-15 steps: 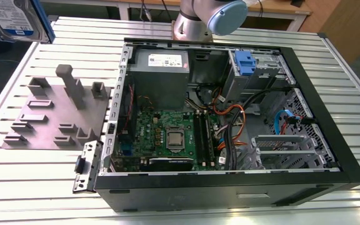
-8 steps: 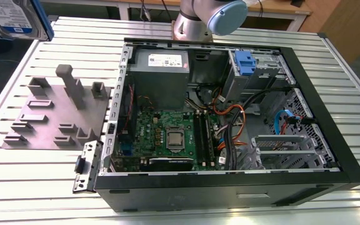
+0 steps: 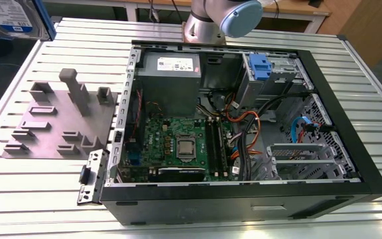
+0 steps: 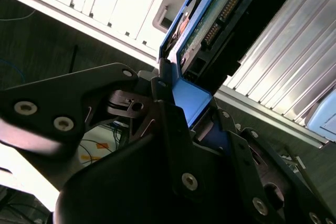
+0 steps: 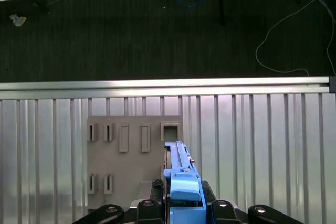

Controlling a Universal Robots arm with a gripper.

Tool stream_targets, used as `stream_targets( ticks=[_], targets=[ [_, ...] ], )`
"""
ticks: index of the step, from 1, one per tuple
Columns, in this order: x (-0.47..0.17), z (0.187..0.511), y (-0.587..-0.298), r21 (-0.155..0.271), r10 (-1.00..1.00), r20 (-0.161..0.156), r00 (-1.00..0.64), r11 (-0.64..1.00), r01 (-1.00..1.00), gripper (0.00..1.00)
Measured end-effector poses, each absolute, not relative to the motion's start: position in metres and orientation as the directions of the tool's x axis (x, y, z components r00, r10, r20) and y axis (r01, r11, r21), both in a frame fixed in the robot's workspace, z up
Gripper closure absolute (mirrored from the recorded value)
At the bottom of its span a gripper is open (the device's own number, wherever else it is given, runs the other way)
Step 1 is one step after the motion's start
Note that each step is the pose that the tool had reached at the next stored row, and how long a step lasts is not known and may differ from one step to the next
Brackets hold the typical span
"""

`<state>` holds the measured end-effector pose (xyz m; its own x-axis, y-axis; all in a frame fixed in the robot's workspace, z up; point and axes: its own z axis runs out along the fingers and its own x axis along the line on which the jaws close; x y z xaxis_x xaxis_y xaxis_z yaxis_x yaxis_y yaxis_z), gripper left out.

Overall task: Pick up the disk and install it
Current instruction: 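Pick up the disk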

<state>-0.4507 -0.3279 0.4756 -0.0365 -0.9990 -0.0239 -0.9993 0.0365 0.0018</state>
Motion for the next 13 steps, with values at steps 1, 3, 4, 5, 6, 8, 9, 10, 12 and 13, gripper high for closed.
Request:
stream_targets(
  ticks=[1,3,4,5,6,8,9,10,12,13],
  targets=[
    [-0.4507,0.4764,-0.3279,0.002,-0.999,-0.024,-0.037,0.036,-0.999,0.64],
    [-0.4507,0.4780,-0.3279,0.002,-0.999,-0.024,-0.037,0.036,-0.999,0.64],
    [-0.4507,0.4787,-0.3279,0.002,-0.999,-0.024,-0.036,0.036,-0.999,0.64],
    [-0.4507,0.4795,-0.3279,0.002,-0.999,-0.024,-0.037,0.036,-0.999,0.64],
    [-0.4507,0.4802,-0.3279,0.002,-0.999,-0.024,-0.037,0.036,-0.999,0.64],
    [-0.4507,0.4816,-0.3279,0.002,-0.999,-0.024,-0.037,0.037,-0.999,0.64],
    [-0.4507,0.4822,-0.3279,0.002,-0.999,-0.024,-0.037,0.036,-0.999,0.64],
    [-0.4507,0.4829,-0.3279,0.002,-0.999,-0.024,-0.037,0.036,-0.999,0.64],
    [-0.4507,0.4843,-0.3279,0.002,-0.999,-0.024,-0.037,0.036,-0.999,0.64],
    [-0.4507,0.4850,-0.3279,0.002,-0.999,-0.024,-0.036,0.036,-0.999,0.64]
  ],
)
